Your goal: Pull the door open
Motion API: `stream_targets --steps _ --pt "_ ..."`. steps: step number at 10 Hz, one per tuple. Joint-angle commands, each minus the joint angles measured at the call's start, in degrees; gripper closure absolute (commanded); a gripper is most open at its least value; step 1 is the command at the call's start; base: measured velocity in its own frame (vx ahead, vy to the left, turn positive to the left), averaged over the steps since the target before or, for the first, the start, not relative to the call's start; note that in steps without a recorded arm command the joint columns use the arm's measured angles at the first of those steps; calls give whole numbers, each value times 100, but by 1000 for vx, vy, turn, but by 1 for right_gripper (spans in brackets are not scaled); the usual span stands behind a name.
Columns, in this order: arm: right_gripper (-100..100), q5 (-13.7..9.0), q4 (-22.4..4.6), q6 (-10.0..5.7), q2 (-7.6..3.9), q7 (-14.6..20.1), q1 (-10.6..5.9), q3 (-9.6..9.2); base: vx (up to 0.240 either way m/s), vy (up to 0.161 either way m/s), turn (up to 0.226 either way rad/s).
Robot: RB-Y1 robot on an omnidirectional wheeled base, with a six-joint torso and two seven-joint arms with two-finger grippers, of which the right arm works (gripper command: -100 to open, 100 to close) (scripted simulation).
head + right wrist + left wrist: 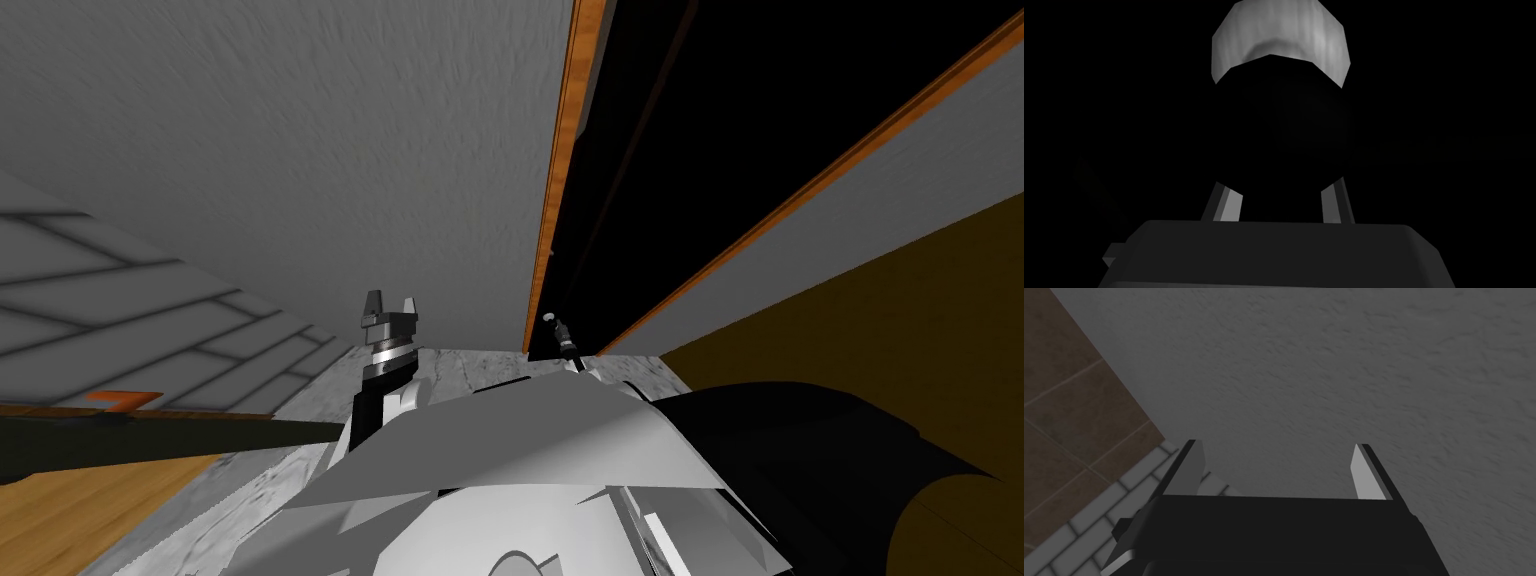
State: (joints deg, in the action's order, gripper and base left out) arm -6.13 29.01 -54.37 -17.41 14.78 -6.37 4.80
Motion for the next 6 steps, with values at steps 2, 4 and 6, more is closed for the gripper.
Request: stream_targets --steps 2,4,6 --pt "100 -106 113 -15 62 310 -11 -124 -40 -22 61" --pt "100 -222 127 6 59 548 -12 -180 -19 -10 19" --pt "100 -339 140 27 56 761 -12 -235 -41 -18 67"
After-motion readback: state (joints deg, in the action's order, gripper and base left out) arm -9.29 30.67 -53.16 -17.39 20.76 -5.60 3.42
